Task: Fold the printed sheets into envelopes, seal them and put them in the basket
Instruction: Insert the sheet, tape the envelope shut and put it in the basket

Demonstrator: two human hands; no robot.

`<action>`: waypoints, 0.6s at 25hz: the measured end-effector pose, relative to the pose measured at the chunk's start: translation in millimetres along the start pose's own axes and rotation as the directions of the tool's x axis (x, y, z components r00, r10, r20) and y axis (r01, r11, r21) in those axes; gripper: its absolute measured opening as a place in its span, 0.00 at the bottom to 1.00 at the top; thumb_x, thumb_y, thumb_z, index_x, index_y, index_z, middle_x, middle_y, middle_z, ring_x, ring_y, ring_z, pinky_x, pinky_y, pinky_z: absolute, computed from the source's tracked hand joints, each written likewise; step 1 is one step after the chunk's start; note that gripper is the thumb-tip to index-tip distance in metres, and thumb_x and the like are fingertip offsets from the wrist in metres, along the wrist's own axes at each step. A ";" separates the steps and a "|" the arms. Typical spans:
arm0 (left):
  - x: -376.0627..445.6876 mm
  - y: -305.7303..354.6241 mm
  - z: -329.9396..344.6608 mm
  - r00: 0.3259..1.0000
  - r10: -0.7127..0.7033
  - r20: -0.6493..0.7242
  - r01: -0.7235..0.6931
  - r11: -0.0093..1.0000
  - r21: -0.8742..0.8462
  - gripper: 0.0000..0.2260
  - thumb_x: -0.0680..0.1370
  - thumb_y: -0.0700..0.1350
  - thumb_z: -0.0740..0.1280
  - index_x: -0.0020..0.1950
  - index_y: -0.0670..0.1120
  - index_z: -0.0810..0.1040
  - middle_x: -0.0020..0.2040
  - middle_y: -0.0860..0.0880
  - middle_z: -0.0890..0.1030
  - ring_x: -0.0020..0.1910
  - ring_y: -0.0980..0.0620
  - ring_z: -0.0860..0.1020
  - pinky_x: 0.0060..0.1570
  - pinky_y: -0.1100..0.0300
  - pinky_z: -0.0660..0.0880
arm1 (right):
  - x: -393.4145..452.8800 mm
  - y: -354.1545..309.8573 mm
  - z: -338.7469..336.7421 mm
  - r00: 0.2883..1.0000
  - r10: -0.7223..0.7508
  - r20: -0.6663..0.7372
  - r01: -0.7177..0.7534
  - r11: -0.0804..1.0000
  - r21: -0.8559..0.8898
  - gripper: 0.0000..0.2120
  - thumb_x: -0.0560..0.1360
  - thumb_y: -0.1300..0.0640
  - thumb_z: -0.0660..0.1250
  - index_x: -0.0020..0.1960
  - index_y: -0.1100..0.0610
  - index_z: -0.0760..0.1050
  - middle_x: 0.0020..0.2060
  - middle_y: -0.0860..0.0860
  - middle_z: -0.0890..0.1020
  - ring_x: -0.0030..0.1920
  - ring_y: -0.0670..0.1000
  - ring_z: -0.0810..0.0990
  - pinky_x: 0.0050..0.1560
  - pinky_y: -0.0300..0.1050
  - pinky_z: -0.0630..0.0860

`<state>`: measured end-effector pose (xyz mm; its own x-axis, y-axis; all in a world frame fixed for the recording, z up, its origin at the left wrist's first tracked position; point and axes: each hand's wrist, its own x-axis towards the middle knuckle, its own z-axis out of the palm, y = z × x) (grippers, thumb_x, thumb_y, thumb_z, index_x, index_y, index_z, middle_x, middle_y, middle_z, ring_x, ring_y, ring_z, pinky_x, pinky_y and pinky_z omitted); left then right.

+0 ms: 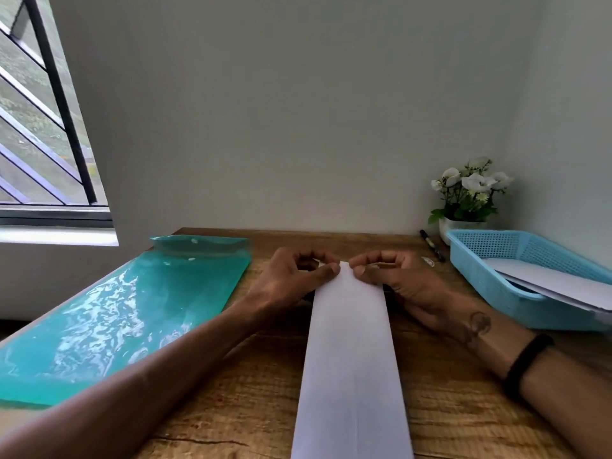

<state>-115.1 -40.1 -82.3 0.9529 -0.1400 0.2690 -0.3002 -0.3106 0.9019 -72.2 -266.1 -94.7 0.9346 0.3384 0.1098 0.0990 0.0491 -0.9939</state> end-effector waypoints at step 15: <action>-7.7 10.7 9.8 0.994 0.111 -0.003 -0.109 0.980 0.169 0.34 0.77 0.75 0.53 0.57 0.52 0.88 0.45 0.54 0.88 0.40 0.57 0.87 0.36 0.67 0.81 | -18.2 -20.8 28.0 0.939 -0.345 -0.012 0.319 0.881 -0.350 0.25 0.80 0.31 0.56 0.49 0.44 0.86 0.44 0.51 0.87 0.43 0.52 0.86 0.41 0.48 0.85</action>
<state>-126.1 -51.5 -78.0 0.9139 -0.1708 0.3683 -0.4049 -0.4482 0.7970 -100.9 -247.0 -75.6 0.8472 0.2889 0.4458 0.5050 -0.1773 -0.8447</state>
